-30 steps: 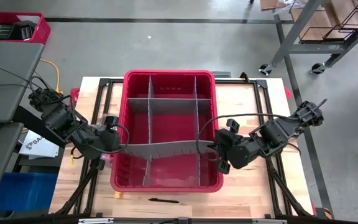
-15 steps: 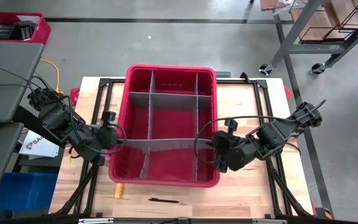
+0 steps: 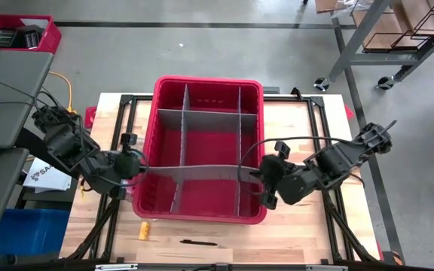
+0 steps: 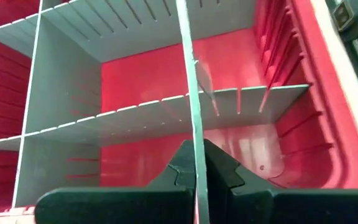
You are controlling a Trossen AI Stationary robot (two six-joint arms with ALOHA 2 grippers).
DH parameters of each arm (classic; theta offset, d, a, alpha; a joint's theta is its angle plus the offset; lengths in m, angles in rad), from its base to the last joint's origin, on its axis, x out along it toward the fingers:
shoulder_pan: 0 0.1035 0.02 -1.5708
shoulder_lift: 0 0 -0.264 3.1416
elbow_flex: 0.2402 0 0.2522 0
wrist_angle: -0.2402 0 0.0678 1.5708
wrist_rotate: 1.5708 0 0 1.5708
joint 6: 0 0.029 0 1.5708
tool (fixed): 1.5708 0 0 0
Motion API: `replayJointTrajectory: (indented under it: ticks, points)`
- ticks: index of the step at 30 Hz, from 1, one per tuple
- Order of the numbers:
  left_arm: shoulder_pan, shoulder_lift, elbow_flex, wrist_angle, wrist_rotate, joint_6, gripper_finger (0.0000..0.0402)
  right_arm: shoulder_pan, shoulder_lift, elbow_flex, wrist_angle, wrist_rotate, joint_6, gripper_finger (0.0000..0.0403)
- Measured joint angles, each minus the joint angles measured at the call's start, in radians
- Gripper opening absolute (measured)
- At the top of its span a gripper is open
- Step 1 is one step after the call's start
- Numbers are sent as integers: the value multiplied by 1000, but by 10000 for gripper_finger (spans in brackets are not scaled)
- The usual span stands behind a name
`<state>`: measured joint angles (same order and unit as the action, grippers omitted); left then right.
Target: Sort Items/Unsort Items
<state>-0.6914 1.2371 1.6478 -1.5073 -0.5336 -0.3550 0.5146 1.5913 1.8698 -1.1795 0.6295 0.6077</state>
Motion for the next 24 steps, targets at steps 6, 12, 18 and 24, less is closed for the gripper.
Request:
replayJointTrajectory:
  ticks: [6, 12, 18, 24]
  points:
    - [1, -30, 1, 51, -6, -3, 1, -1, -2, 61, 1, -6, 0, 0]
    - [2, -59, 2, 65, -26, -7, 1, -1, 5, 66, -23, -36, 24, 0]
    - [3, -49, 2, 17, -51, -7, 1, -2, 8, 66, -90, -22, 78, 0]
    - [3, -47, 2, 31, -28, -10, 1, -2, 8, 66, -88, -40, 95, 0]
